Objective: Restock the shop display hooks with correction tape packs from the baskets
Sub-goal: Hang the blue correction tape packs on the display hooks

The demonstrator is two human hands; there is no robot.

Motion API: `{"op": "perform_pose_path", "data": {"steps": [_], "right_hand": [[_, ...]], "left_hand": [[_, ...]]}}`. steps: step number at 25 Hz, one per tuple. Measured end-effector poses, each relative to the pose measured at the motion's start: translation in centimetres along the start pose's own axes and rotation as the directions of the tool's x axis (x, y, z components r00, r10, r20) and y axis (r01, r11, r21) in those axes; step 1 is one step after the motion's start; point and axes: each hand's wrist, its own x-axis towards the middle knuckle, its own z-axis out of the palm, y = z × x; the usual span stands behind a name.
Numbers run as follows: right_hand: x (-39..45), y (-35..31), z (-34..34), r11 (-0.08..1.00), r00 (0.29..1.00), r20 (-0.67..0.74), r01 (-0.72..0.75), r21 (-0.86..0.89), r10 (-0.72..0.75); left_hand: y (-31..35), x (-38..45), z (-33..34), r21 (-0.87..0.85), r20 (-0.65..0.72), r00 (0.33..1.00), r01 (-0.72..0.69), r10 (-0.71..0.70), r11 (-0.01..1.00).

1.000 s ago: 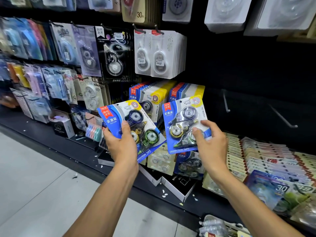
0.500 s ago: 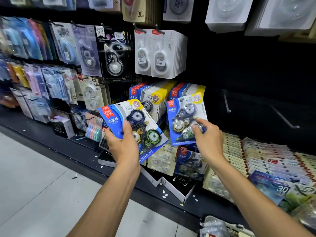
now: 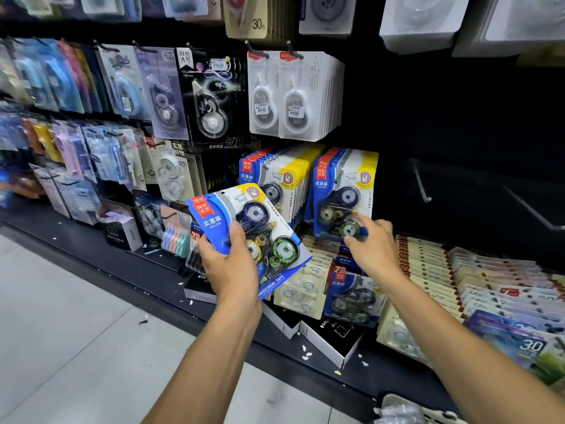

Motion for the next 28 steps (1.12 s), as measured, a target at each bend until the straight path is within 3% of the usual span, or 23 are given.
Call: {"op": "perform_pose_path", "data": {"steps": [2, 3, 4, 6, 8, 9, 11, 14, 17, 20, 21, 23, 25, 27, 28], "right_hand": [[-1.4, -1.1, 0.2, 0.979, 0.956, -0.231, 0.152, -0.134, -0.181], [-2.1, -2.1, 0.4, 0.953, 0.92, -0.257, 0.264, -0.152, -0.296], [-2.3, -3.2, 0.7, 0.901, 0.882, -0.203, 0.395, -0.18, -0.426], [-2.5, -6.0, 1.5, 0.705, 0.756, 0.088, 0.641, -0.304, -0.649], [-1.6, -8.5, 2.6, 0.479, 0.616, 0.332, 0.776, -0.411, -0.714], [-1.1, -9.5, 3.1, 0.418, 0.603, 0.397, 0.783, -0.461, -0.692], [-0.2, -10.5, 4.4, 0.369, 0.64, 0.451, 0.748, -0.552, -0.622], [0.1, -11.1, 6.0, 0.377, 0.695, 0.442, 0.697, -0.61, -0.567], [-0.2, -11.7, 6.4, 0.414, 0.705, 0.455, 0.698, -0.584, -0.545], [-0.5, -11.3, 4.9, 0.57, 0.698, 0.414, 0.716, -0.403, -0.584], [-0.8, -10.8, 4.4, 0.685, 0.732, 0.337, 0.677, -0.269, -0.591], [-2.0, -9.4, 3.4, 0.862, 0.833, 0.224, 0.473, 0.186, -0.505], [-3.7, -8.3, 2.2, 0.832, 0.822, 0.375, 0.197, 0.519, -0.429], [-4.9, -6.7, 1.5, 0.806, 0.792, 0.455, 0.076, 0.587, -0.406], [-5.1, -6.0, 1.2, 0.793, 0.816, 0.432, 0.052, 0.607, -0.384]], "left_hand": [[0.1, 0.3, -0.1, -0.005, -0.023, 1.0, -0.012, 0.012, 1.0], [0.1, 0.6, -0.2, -0.006, -0.047, 0.999, -0.021, 0.021, 1.0], [0.1, 1.1, -0.5, -0.012, -0.072, 0.997, -0.028, 0.027, 1.0], [0.1, 1.9, -1.0, -0.026, -0.106, 0.994, -0.032, 0.029, 0.999], [-0.1, 2.6, -1.7, -0.025, -0.127, 0.992, -0.023, 0.02, 0.999], [0.0, 2.7, -2.0, -0.029, -0.132, 0.991, -0.018, 0.014, 0.999], [0.0, 3.0, -2.4, -0.037, -0.141, 0.99, -0.003, -0.002, 0.999], [0.1, 2.9, -2.6, -0.033, -0.13, 0.991, 0.009, -0.013, 0.999], [0.1, 2.6, -2.7, -0.016, -0.102, 0.995, 0.008, -0.009, 1.0], [0.1, 2.4, -2.7, -0.022, -0.073, 0.997, 0.005, -0.007, 1.0], [0.1, 2.5, -2.7, -0.046, -0.056, 0.998, 0.018, -0.02, 0.999], [0.2, 2.2, -2.4, -0.077, -0.002, 0.998, 0.06, -0.06, 0.995], [0.2, 1.8, -2.0, -0.091, 0.074, 0.993, 0.093, -0.086, 0.991], [0.3, 1.1, -1.5, -0.108, 0.155, 0.982, 0.128, -0.11, 0.986], [0.3, 0.7, -1.2, -0.121, 0.179, 0.977, 0.139, -0.116, 0.983]]}}
